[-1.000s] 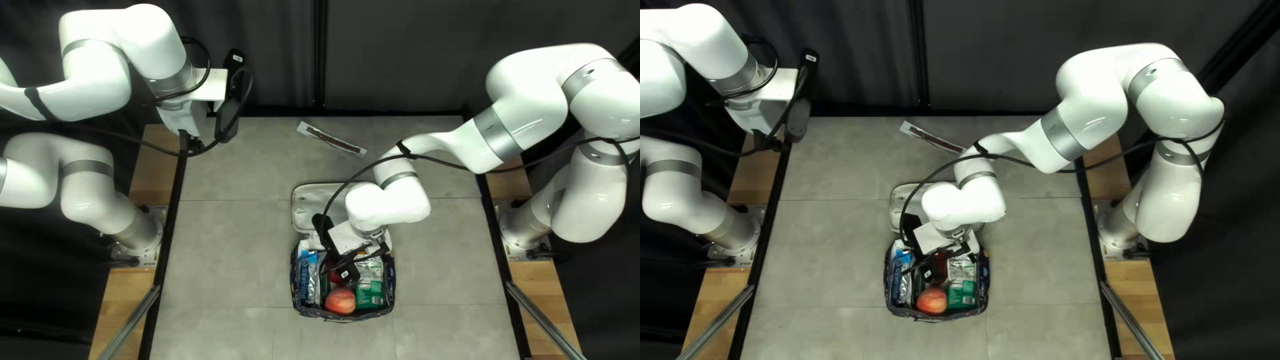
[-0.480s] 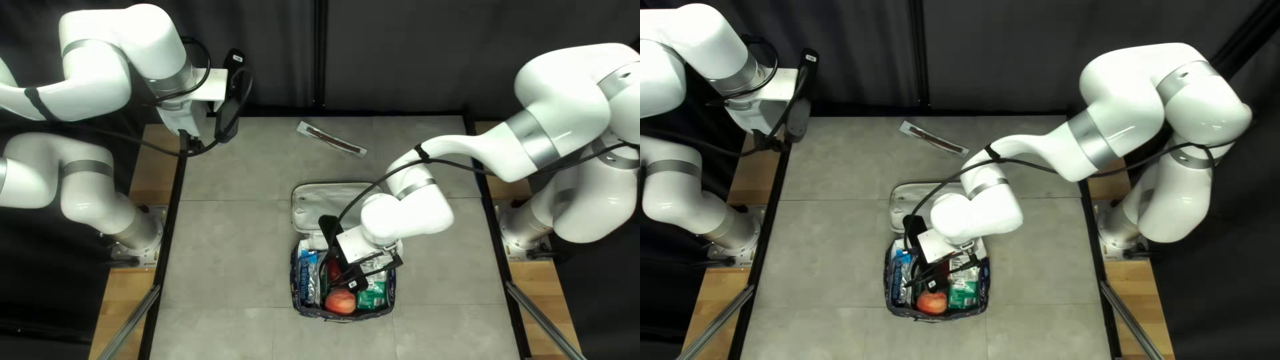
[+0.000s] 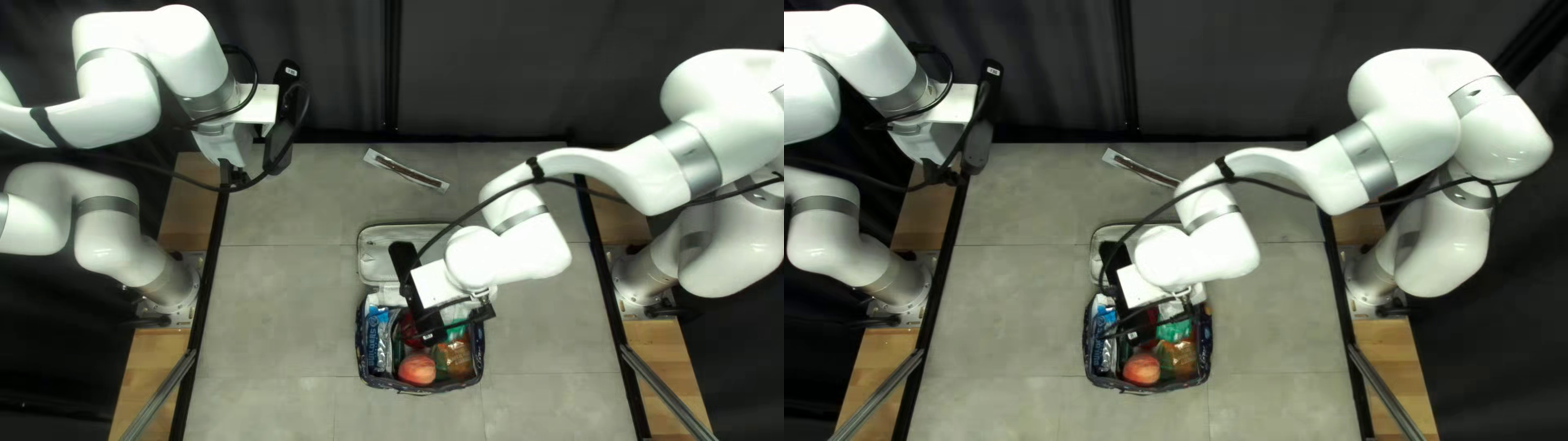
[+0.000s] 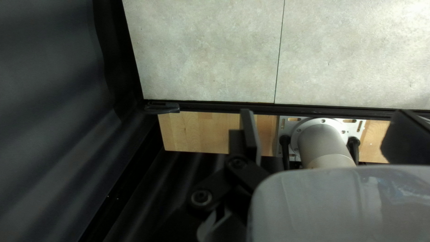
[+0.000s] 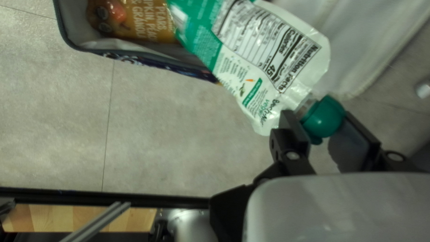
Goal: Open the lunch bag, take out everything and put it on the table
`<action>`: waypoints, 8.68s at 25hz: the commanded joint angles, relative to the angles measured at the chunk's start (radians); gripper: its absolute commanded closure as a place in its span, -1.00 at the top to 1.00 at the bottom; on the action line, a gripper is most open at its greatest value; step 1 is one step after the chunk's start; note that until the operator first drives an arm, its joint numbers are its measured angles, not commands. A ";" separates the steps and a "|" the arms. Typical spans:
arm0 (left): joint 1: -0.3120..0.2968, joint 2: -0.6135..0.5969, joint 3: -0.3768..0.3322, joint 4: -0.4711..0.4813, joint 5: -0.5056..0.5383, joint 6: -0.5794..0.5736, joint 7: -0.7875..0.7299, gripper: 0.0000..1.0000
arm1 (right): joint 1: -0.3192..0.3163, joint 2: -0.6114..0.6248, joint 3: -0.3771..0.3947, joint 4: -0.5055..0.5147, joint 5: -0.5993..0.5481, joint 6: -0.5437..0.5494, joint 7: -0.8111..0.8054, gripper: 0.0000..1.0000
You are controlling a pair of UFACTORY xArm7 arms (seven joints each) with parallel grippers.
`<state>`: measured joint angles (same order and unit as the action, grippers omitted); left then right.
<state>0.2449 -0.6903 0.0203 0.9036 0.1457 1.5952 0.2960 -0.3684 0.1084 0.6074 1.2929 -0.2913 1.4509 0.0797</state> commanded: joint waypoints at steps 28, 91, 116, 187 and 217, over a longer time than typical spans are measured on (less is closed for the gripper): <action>0.000 0.000 0.000 0.000 0.000 0.000 0.000 1.00 | -0.262 -0.216 -0.274 -0.293 -0.082 -0.122 -0.168 -1.00; 0.000 0.000 0.000 0.000 0.000 0.000 0.000 1.00 | -0.183 -0.152 -0.199 -0.250 -0.190 0.086 0.192 1.00; 0.000 0.000 0.000 0.000 0.000 0.000 0.000 1.00 | 0.146 0.038 0.102 -0.066 -0.204 0.067 0.346 1.00; 0.000 0.000 0.000 0.000 0.000 0.000 0.000 1.00 | 0.041 0.117 0.037 -0.294 -0.204 -0.508 0.355 1.00; 0.000 0.000 0.000 0.000 0.000 0.000 0.000 1.00 | -0.016 0.244 0.013 -0.315 -0.167 -0.698 0.293 0.24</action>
<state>0.2449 -0.6903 0.0203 0.9036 0.1457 1.5952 0.2960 -0.3839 0.3453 0.6215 0.9725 -0.4564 0.7514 0.3790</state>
